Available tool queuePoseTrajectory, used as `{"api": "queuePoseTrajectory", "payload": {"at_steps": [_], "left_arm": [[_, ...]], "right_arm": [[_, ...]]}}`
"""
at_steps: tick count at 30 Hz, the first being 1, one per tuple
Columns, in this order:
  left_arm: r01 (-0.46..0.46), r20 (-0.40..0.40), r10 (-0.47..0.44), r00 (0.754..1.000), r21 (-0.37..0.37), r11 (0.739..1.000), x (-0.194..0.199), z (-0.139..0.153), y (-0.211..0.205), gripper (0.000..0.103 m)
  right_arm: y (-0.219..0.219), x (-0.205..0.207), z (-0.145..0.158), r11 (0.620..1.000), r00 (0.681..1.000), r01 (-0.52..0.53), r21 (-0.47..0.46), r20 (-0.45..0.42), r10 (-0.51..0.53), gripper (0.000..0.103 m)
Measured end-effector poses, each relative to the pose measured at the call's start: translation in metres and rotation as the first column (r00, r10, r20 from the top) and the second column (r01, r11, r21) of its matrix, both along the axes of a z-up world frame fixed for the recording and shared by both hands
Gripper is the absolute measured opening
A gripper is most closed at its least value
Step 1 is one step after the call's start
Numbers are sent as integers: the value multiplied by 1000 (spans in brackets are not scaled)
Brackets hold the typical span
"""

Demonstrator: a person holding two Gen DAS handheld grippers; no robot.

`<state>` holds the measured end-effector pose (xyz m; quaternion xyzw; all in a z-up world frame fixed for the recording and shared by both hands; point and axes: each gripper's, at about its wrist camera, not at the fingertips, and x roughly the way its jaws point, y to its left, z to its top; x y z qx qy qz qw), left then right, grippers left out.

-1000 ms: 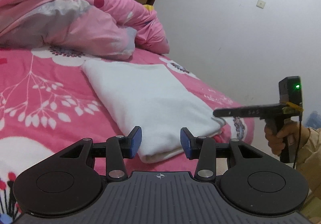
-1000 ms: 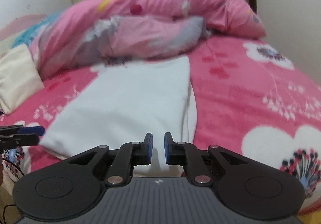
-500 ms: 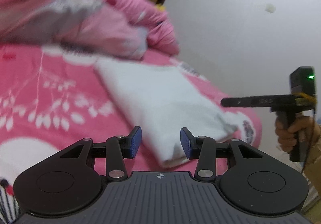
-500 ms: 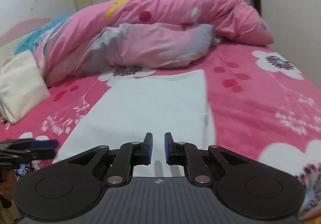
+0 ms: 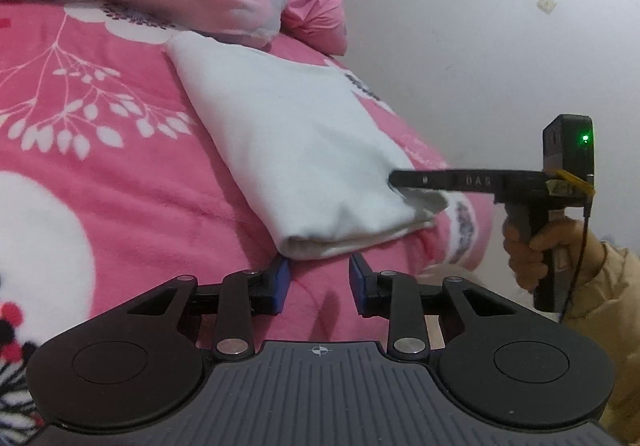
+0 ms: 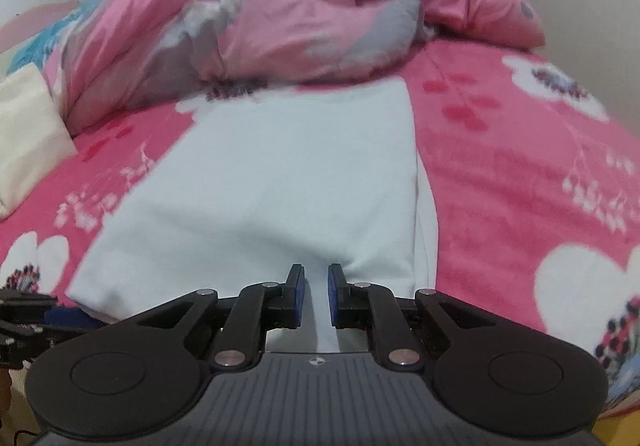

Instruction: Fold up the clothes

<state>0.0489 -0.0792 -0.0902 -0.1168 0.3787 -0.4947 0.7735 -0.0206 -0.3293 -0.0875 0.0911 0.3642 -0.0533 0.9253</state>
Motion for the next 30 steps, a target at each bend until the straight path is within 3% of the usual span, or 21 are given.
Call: {"api": "queuePoseTrajectory", "payload": {"at_steps": [4,7,10,14,17,19,23,26,30], "left_arm": [[-28,-7,28,1000,-32,999,1,2,14,37],[-69,-19,68,998,-62,996,9,1,18,38],[-78,-46,75,996,-89,993,15,-5,16,37],[-40,-80,34,996,-78,996,15,-13,5,32],[-8,-69,3,998,-78,997,11,-15,1,32],[9,-56,-14,998,-77,997,9,-15,-2,32],[20,-75,-26,997,-92,996,12,-18,0,32],[28,-68,-34,997,-93,995,11,-19,2,32],[36,-56,-41,998,-93,995,9,-20,3,32]], "right_arm": [[28,8,31,983,982,-166,-80,82,172,13],[61,28,42,920,923,-361,-157,80,376,13],[98,58,42,801,818,-563,-204,2,576,13],[146,99,17,576,621,-782,-237,-210,756,13],[161,127,0,464,514,-858,-222,-339,788,10],[164,147,-1,432,488,-873,-227,-377,787,10],[155,196,-2,441,541,-840,-316,-433,721,11],[142,234,-4,494,594,-804,-330,-418,688,10],[132,273,-17,581,715,-698,-418,-376,589,11]]}}
